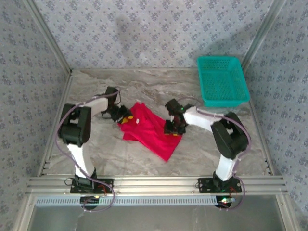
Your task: Fold the inside-out t-shirt
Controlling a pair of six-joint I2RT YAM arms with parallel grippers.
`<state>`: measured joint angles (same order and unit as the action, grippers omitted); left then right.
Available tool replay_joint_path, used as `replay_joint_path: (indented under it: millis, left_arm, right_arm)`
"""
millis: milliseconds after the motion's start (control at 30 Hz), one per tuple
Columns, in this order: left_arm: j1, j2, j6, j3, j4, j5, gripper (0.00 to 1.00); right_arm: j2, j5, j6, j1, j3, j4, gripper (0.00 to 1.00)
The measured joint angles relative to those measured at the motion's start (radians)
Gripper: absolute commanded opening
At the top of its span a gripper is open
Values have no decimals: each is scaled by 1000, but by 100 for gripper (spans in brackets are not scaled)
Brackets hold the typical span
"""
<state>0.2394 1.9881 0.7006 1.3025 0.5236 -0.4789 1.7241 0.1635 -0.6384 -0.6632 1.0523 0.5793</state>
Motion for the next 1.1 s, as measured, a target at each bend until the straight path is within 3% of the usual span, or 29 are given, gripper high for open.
replay_joint_path:
  millis: [133, 267, 467, 700, 900, 1100]
  left_arm:
    - [29, 173, -62, 312, 43, 5, 37]
    - [42, 166, -124, 426, 120, 4, 42]
    - [-8, 3, -177, 294, 184, 8, 46]
    - [-38, -104, -154, 14, 130, -6, 47]
    - [-9, -6, -126, -7, 74, -36, 44]
    - [-7, 50, -140, 124, 82, -25, 39]
  right_arm:
    - [-162, -36, -54, -167, -51, -4, 50]
    - [-229, -48, -18, -104, -10, -37, 53]
    - [-15, -39, 135, 43, 221, -92, 57]
    - [312, 70, 211, 102, 484, -131, 47]
    - [348, 123, 175, 87, 432, -151, 41]
    - [182, 77, 76, 16, 206, -176, 45]
